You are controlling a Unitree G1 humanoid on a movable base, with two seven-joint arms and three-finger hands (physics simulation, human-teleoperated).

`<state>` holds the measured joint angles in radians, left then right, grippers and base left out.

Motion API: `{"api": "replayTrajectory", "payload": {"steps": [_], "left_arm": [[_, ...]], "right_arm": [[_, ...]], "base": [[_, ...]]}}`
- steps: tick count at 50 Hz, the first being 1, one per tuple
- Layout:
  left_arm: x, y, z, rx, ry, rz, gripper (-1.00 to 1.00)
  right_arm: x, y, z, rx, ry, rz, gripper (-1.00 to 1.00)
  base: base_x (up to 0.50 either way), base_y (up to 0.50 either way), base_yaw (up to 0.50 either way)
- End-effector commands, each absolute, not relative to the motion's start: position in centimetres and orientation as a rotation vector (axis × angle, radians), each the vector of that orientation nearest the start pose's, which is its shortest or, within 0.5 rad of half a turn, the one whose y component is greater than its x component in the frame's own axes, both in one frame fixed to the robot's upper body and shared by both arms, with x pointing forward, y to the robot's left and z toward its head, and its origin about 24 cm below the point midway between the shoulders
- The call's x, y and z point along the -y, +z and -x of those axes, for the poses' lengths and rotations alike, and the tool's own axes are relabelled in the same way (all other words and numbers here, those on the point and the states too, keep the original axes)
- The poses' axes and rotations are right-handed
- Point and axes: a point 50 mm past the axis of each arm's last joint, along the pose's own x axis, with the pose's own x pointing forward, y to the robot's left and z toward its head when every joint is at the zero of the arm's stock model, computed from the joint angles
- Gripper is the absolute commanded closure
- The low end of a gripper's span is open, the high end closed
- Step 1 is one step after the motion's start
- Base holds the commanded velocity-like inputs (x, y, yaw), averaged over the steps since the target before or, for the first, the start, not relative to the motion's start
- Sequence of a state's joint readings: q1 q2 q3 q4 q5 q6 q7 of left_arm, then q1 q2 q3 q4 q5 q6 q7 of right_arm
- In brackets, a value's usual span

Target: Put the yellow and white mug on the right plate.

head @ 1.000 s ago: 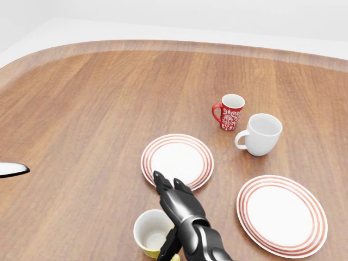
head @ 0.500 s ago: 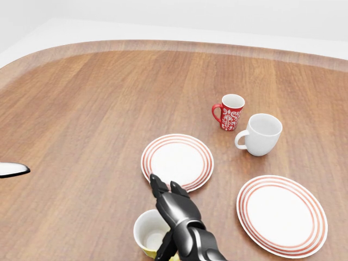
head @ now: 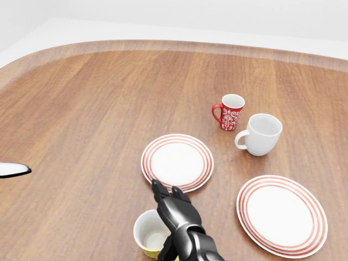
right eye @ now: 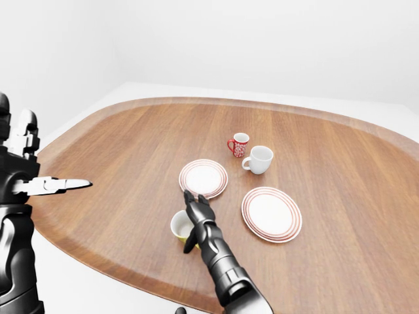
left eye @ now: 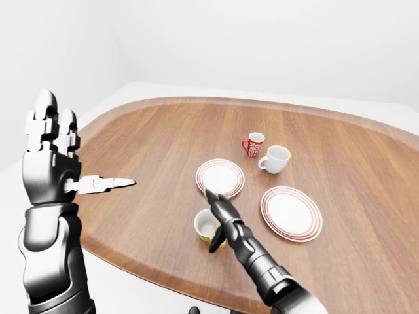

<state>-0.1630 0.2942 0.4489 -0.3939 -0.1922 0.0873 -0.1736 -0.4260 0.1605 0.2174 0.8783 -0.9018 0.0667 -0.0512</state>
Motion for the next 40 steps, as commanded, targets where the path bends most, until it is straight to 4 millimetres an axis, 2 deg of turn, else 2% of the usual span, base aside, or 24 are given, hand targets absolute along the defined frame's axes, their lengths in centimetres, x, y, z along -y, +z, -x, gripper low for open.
{"api": "replayTrajectory", "payload": {"steps": [1, 18, 19, 32, 40], "left_arm": [[-26.0, 19.4, -23.9, 0.533, 0.145, -0.182, -1.00], [-26.0, 19.6, -23.8, 0.542, 0.146, -0.184, -1.00], [-26.0, 19.6, -23.8, 0.544, 0.146, -0.184, -1.00], [-26.1, 19.7, -23.7, 0.548, 0.149, -0.184, -1.00], [-26.1, 19.6, -23.8, 0.543, 0.148, -0.183, -1.00]], "right_arm": [[3.7, -4.3, -28.4, -0.296, 0.481, 0.955, -1.00], [3.7, -4.5, -28.3, -0.299, 0.483, 0.955, -1.00], [3.8, -4.6, -28.2, -0.293, 0.484, 0.959, 1.00], [3.9, -4.0, -28.6, -0.280, 0.468, 0.947, 1.00], [4.3, -2.9, -29.1, -0.266, 0.449, 0.937, 1.00]], "base": [[0.00, 0.00, 0.00], [0.00, 0.00, 0.00], [0.00, 0.00, 0.00], [0.00, 0.00, 0.00], [0.00, 0.00, 0.00]]}}
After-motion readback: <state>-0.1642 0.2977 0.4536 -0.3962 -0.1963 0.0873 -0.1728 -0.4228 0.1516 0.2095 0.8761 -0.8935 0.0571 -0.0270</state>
